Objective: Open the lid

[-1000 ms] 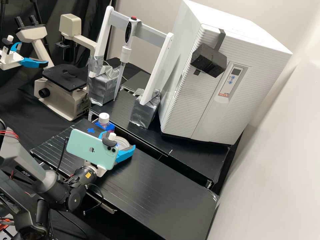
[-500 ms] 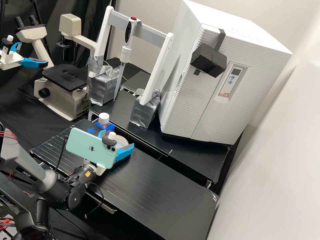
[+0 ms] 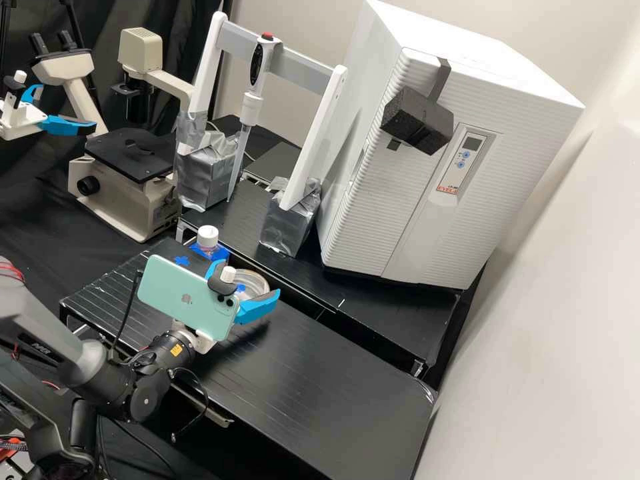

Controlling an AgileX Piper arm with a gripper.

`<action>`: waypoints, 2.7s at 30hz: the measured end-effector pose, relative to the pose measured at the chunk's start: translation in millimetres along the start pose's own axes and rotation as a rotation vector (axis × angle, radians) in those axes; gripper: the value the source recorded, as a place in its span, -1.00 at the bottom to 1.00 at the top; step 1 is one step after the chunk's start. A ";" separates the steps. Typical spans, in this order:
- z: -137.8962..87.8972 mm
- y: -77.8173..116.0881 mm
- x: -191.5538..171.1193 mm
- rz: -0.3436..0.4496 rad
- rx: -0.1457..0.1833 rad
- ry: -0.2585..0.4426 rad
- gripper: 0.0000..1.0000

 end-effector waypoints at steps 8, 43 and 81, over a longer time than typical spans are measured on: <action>-3.8 3.6 -2.1 0.035 -0.001 0.010 -1.00; 49.2 30.2 18.0 0.188 0.056 -0.210 -1.00; 56.9 30.1 19.8 0.209 -0.003 -0.263 1.00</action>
